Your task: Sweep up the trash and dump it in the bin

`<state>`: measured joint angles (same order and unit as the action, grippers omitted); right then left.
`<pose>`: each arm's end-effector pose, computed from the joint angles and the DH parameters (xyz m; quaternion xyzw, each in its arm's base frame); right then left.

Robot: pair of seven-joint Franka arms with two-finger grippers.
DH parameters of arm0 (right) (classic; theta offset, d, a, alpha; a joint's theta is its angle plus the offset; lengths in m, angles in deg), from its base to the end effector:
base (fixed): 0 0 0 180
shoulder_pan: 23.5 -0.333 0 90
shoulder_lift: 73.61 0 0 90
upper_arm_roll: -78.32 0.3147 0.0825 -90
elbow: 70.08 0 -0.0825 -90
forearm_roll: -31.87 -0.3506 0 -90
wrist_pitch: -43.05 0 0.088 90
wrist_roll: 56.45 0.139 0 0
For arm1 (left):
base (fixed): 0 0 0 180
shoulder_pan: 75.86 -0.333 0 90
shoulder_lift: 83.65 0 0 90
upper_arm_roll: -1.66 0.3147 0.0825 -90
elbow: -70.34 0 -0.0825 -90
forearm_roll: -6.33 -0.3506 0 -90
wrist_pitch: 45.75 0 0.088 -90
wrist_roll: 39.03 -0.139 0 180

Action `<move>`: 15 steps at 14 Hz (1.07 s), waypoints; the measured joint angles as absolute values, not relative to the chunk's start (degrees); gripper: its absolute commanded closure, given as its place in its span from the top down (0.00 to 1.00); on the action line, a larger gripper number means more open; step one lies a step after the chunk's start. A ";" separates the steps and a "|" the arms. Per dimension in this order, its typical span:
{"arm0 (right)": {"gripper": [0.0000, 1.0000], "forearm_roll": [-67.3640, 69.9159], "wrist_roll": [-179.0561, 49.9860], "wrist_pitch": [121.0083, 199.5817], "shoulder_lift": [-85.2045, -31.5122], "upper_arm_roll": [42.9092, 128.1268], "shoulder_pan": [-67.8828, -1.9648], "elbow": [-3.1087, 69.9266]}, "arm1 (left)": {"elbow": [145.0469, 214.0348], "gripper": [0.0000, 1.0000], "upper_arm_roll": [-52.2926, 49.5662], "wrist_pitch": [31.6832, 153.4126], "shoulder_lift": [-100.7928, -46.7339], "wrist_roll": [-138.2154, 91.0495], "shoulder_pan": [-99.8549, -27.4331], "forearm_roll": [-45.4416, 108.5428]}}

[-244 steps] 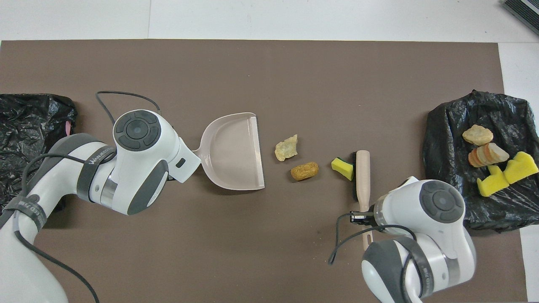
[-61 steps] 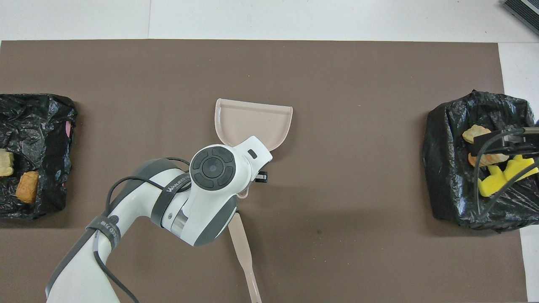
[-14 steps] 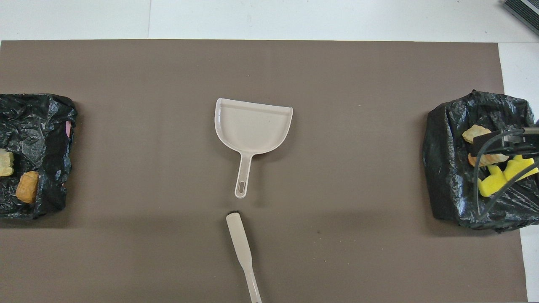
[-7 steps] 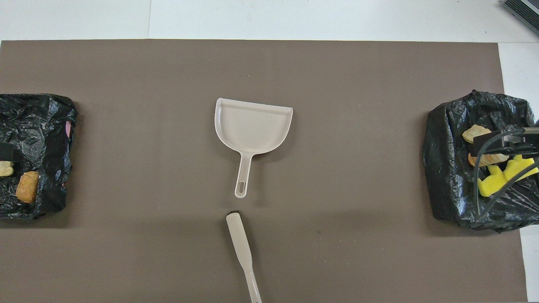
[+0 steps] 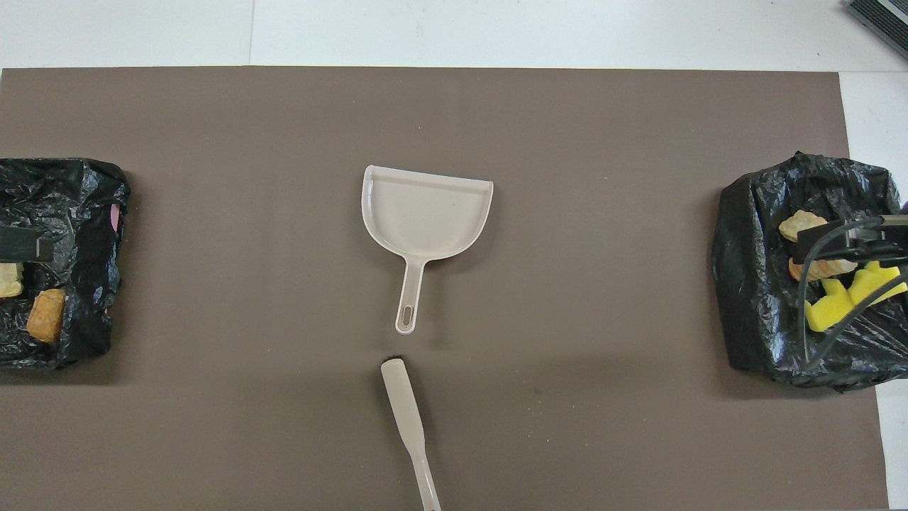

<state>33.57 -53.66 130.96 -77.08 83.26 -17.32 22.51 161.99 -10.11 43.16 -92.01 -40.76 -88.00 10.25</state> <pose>0.4975 -0.0137 0.5991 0.9992 -0.0356 -0.0104 0.0176 0.4767 -0.0149 0.6480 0.9986 -0.0138 0.0478 0.0184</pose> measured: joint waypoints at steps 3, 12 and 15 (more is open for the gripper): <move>1.00 33.57 -53.66 130.96 -77.08 83.26 -17.32 22.51 | 161.98 1.00 -10.15 42.65 -92.03 -41.41 -88.00 10.19; 1.00 33.57 -53.66 130.96 -77.08 83.26 -17.32 22.52 | 161.28 1.00 -10.68 41.51 -92.18 -41.72 -88.00 10.17; 1.00 33.57 -53.66 130.96 -77.08 83.26 -17.33 22.52 | 161.39 1.00 -10.70 41.18 -92.47 -41.74 -88.00 10.17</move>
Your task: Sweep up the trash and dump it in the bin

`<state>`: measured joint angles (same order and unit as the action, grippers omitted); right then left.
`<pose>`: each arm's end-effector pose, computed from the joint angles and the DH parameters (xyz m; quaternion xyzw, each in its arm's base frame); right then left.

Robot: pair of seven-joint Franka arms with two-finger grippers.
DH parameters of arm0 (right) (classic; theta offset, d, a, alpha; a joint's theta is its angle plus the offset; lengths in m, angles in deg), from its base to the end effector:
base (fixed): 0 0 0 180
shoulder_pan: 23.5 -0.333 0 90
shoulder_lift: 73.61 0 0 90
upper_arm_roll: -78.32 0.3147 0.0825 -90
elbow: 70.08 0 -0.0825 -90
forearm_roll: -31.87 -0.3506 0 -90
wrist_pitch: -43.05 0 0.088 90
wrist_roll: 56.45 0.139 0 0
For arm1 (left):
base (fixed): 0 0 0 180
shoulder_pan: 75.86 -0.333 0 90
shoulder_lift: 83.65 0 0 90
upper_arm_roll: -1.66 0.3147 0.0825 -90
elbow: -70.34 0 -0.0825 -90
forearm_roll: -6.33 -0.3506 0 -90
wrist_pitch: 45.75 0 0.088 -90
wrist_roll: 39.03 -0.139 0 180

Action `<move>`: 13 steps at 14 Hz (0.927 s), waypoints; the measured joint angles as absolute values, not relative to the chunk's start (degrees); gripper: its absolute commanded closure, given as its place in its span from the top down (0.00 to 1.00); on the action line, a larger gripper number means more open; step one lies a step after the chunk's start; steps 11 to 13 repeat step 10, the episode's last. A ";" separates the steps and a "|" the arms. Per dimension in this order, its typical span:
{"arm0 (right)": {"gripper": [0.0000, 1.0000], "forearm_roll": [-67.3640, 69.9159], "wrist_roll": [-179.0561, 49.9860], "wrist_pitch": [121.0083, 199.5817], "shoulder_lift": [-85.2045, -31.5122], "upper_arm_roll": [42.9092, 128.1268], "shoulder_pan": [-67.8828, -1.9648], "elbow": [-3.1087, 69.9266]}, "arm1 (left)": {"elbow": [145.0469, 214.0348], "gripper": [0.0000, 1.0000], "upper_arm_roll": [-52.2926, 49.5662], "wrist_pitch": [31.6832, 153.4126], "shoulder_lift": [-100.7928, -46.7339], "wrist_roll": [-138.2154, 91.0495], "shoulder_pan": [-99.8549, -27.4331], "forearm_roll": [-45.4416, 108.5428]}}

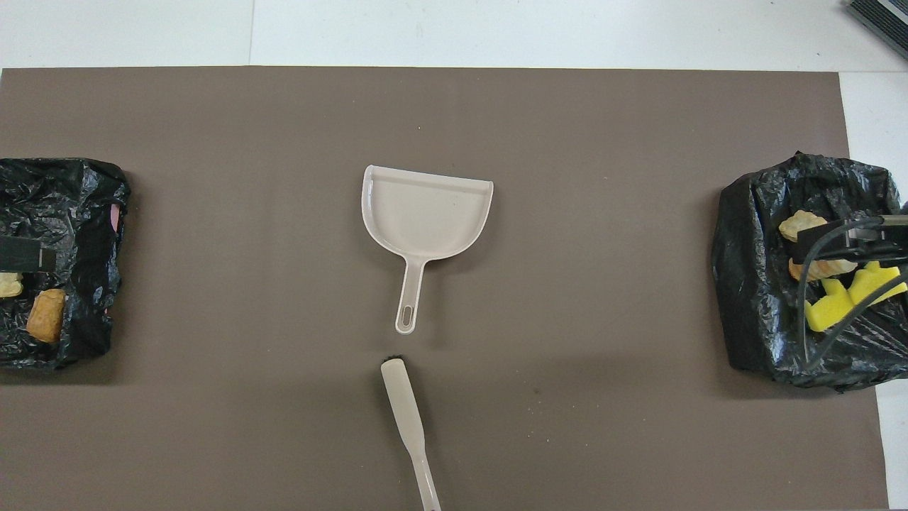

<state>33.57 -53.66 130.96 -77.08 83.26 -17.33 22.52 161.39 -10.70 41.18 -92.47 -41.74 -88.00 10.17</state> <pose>0.4975 -0.0136 0.5991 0.9992 -0.0356 -0.0105 0.0176 0.4696 -0.0208 0.6526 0.9987 -0.0281 0.0395 0.0161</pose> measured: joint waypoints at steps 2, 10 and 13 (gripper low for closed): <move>1.00 33.54 -53.76 130.96 -77.08 83.40 -17.43 22.52 | 161.41 1.00 -10.68 41.15 -92.62 -41.72 -88.00 10.17; 1.00 33.51 -53.89 130.66 -77.38 84.21 -17.67 22.53 | 161.45 1.00 -10.63 41.14 -92.65 -41.70 -88.00 10.17; 1.00 33.51 -53.89 130.66 -77.38 84.21 -17.67 22.53 | 161.45 1.00 -10.63 41.14 -92.65 -41.70 -88.00 10.17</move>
